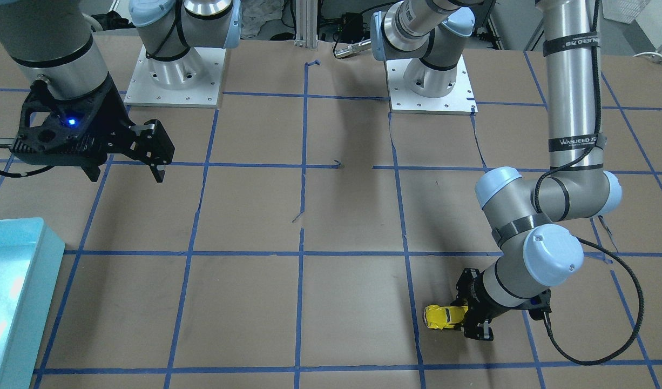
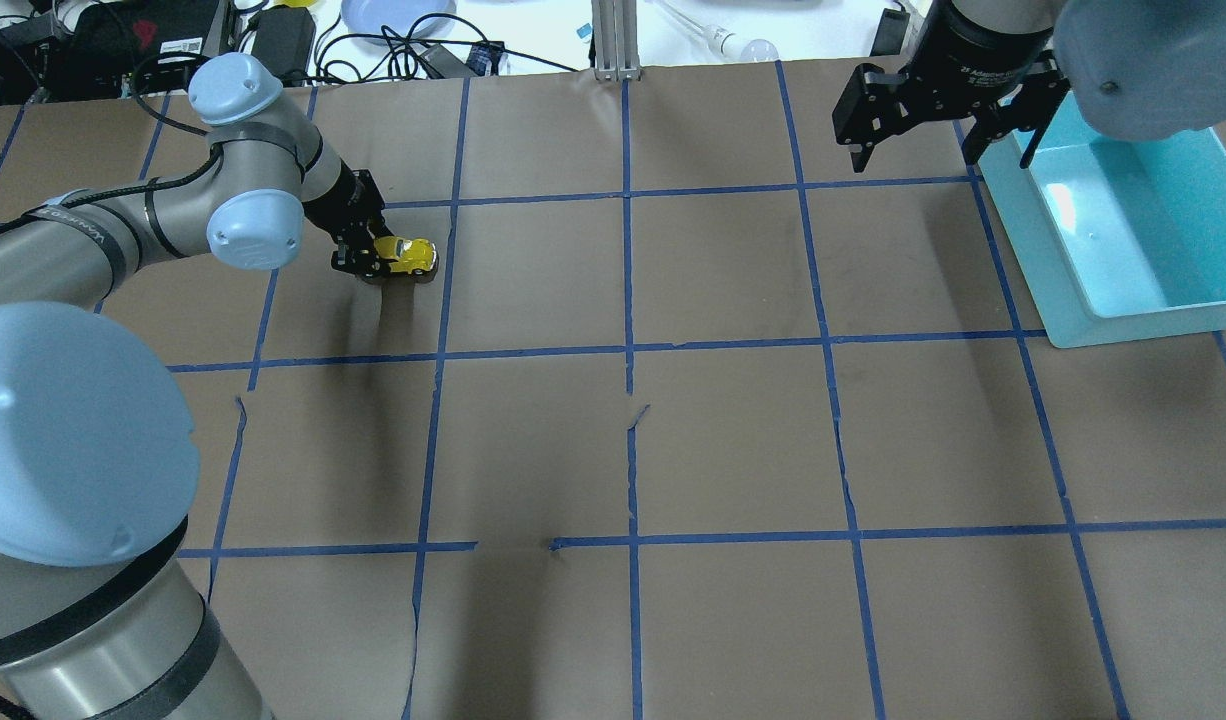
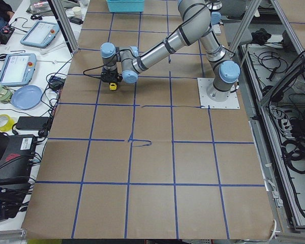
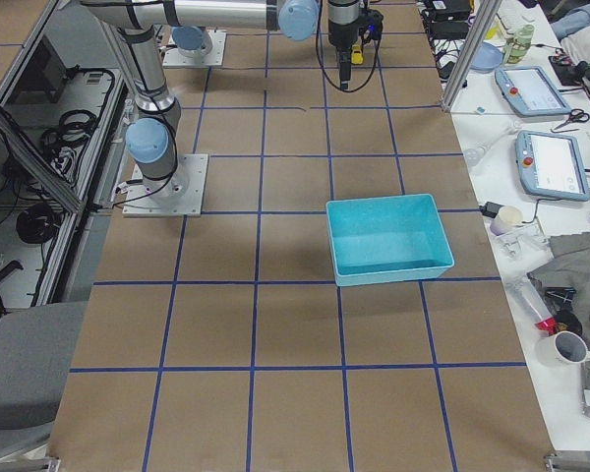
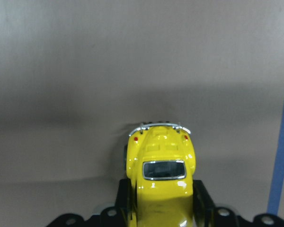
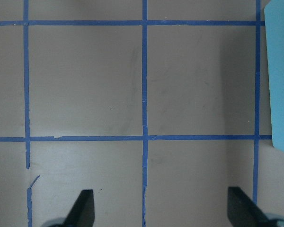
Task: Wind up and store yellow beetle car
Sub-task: 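Carry the car with the left gripper toward the blue tray and lower it, then open the left gripper to release the car and raise it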
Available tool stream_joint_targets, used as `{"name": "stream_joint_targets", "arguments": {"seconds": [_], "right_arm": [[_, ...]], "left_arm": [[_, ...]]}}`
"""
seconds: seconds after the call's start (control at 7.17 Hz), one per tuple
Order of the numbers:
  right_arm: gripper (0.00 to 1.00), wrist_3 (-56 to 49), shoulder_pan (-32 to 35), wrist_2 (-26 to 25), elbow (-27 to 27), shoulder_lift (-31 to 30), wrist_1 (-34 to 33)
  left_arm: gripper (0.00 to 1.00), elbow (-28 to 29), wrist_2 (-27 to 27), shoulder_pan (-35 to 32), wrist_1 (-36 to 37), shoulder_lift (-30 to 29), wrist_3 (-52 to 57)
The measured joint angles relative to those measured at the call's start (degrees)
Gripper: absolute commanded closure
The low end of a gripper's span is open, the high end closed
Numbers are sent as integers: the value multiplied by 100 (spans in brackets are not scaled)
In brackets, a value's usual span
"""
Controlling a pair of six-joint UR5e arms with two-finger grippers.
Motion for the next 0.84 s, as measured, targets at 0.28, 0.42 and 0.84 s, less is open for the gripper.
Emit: {"name": "stream_joint_targets", "arguments": {"seconds": [0.28,0.42,0.84], "right_arm": [[0,1,0,0,0,0,1],[0,1,0,0,2,0,5],[0,9,0,0,6,0,5]], "left_arm": [[100,2,-6,155,1,16,124],[100,2,-8,236,1,18,239],[100,-15,-3,478,1,20,644]]}}
